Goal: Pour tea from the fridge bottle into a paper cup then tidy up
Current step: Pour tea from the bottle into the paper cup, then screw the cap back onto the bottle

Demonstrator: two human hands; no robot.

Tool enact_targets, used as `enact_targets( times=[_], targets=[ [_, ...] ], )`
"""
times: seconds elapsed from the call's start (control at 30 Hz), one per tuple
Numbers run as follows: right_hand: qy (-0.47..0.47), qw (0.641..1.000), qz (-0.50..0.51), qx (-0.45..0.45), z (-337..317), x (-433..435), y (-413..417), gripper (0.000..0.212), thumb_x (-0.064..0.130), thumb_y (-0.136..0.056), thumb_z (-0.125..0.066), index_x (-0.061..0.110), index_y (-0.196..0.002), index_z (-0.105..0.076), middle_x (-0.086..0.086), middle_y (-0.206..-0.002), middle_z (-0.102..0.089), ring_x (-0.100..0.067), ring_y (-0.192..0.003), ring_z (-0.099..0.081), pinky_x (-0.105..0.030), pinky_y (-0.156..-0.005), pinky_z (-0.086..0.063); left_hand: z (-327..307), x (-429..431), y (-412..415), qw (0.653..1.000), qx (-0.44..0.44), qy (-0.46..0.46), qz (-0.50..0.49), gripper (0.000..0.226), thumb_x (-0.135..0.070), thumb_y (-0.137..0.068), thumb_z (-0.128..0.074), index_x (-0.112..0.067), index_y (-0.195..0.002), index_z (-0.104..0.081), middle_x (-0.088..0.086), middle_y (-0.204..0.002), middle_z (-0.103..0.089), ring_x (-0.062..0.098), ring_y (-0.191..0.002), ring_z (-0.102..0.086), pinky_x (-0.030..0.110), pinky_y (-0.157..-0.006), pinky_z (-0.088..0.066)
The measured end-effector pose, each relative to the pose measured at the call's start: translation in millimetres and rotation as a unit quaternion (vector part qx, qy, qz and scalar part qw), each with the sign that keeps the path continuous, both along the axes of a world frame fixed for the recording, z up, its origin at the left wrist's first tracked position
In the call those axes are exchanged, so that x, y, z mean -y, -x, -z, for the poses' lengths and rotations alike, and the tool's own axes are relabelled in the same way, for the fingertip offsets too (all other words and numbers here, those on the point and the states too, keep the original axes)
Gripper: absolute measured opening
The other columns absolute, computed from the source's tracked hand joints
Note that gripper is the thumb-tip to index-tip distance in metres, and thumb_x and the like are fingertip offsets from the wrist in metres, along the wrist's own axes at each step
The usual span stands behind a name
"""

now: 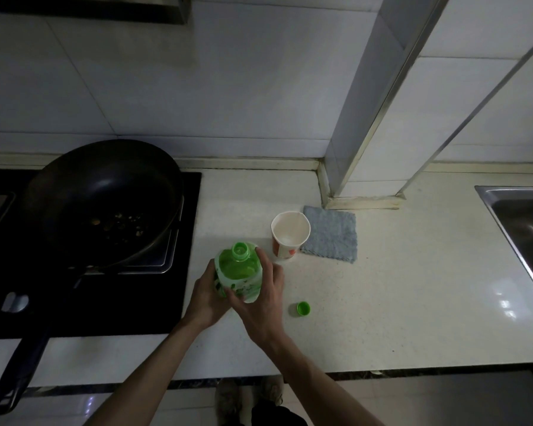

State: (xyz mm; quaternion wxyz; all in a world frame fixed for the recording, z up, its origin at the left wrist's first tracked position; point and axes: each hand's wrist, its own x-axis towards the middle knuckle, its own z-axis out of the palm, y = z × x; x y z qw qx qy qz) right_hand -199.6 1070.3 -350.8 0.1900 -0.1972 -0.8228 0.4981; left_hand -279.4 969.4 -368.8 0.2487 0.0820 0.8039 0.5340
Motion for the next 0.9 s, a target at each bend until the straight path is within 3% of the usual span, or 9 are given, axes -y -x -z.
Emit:
enact_targets(
  times=[0.1, 0.23, 0.37, 0.47, 0.53, 0.6, 0.67, 0.8, 0.9],
  targets=[
    [-0.002, 1.0, 0.001, 0.002, 1.4, 0.1, -1.6, 0.087, 0.047, -0.07, -0.07, 0.041, -0.144, -0.024, 0.0, -0.125, -0.039, -0.011, -0.12, -0.039, -0.015, -0.098, -0.033, 0.0, 4.7, 0.6, 0.992, 0.078, -0.098, -0.009, 0.072, -0.037, -0.052, -0.093, -0.015, -0.114, -0.063, 0.014, -0.114, -0.064, 0.03, -0.108, -0.061, 0.036, -0.078, -0.057],
    [-0.004, 1.0, -0.005, -0.003, 2.1, 0.6, -2.5, 0.088, 0.044, -0.071, -0.072, 0.044, -0.144, -0.023, 0.002, -0.125, -0.038, -0.008, -0.12, -0.037, -0.009, -0.097, -0.03, 1.3, 5.0, -1.0, 0.993, 0.058, -0.1, -0.029, 0.057, -0.038, -0.066, -0.081, -0.011, -0.113, -0.064, 0.017, -0.119, -0.062, 0.035, -0.109, -0.061, 0.046, -0.077, -0.056],
    [-0.015, 1.0, -0.005, -0.005, 3.9, -0.3, -2.5, 0.088, 0.045, -0.071, -0.073, 0.042, -0.144, -0.024, 0.005, -0.125, -0.037, -0.004, -0.12, -0.035, -0.01, -0.097, -0.03, 6.2, 3.8, -3.4, 0.994, 0.054, -0.097, -0.007, 0.02, -0.006, -0.089, -0.064, -0.013, -0.108, -0.064, 0.012, -0.112, -0.065, 0.028, -0.097, -0.069, 0.042, -0.066, -0.06],
    [-0.018, 1.0, -0.003, -0.009, 5.3, 1.4, -4.0, 0.088, 0.048, -0.071, -0.073, 0.041, -0.144, -0.024, 0.008, -0.126, -0.034, -0.007, -0.122, -0.035, -0.01, -0.097, -0.03, 6.4, 5.7, -1.0, 0.992, 0.069, -0.098, -0.031, 0.043, -0.019, -0.078, -0.074, -0.01, -0.117, -0.059, 0.014, -0.117, -0.062, 0.034, -0.111, -0.06, 0.041, -0.077, -0.057],
    [-0.024, 1.0, -0.001, -0.008, 6.5, 3.4, -5.4, 0.088, 0.049, -0.071, -0.073, 0.042, -0.144, -0.024, 0.007, -0.126, -0.033, -0.009, -0.122, -0.036, -0.01, -0.096, -0.029, 6.2, 7.9, -1.3, 0.993, 0.078, -0.086, -0.021, 0.049, -0.002, -0.078, -0.073, -0.011, -0.123, -0.056, 0.0, -0.109, -0.065, 0.022, -0.105, -0.062, 0.018, -0.08, -0.053],
    [-0.03, 1.0, 0.003, -0.007, 8.0, 4.8, -5.6, 0.088, 0.051, -0.071, -0.073, 0.041, -0.143, -0.024, 0.006, -0.126, -0.033, -0.012, -0.12, -0.037, -0.01, -0.095, -0.029, 7.9, 7.8, -0.7, 0.999, 0.04, -0.026, -0.012, 0.053, 0.007, -0.077, -0.07, -0.017, -0.122, -0.055, -0.009, -0.104, -0.064, 0.012, -0.099, -0.062, 0.009, -0.079, -0.05],
    [-0.036, 0.999, 0.008, -0.006, 10.2, 4.3, -5.0, 0.087, 0.053, -0.07, -0.072, 0.039, -0.142, -0.025, 0.004, -0.125, -0.035, -0.014, -0.119, -0.038, -0.011, -0.094, -0.029, 7.4, 10.5, -1.7, 0.999, 0.018, -0.031, 0.016, 0.054, 0.008, -0.075, -0.071, -0.022, -0.116, -0.054, -0.008, -0.103, -0.064, 0.012, -0.099, -0.062, 0.011, -0.078, -0.052],
    [-0.051, 0.999, 0.01, -0.002, 12.0, 4.7, -4.2, 0.088, 0.058, -0.069, -0.07, 0.035, -0.141, -0.025, 0.004, -0.124, -0.034, -0.014, -0.116, -0.038, -0.014, -0.094, -0.03, 7.8, 14.8, -0.4, 0.99, 0.083, -0.114, 0.002, 0.056, 0.004, -0.067, -0.079, -0.02, -0.113, -0.059, -0.002, -0.106, -0.068, 0.027, -0.104, -0.064, 0.038, -0.078, -0.058],
    [-0.043, 0.999, -0.013, -0.003, 7.2, -1.5, -3.6, 0.088, 0.056, -0.069, -0.072, 0.033, -0.14, -0.025, 0.006, -0.124, -0.034, -0.012, -0.115, -0.037, -0.015, -0.095, -0.032, 9.1, 15.4, -0.5, 0.997, 0.045, -0.067, 0.011, 0.066, 0.002, -0.061, -0.084, -0.027, -0.114, -0.057, -0.008, -0.102, -0.07, 0.013, -0.099, -0.067, 0.027, -0.077, -0.057]
  ],
)
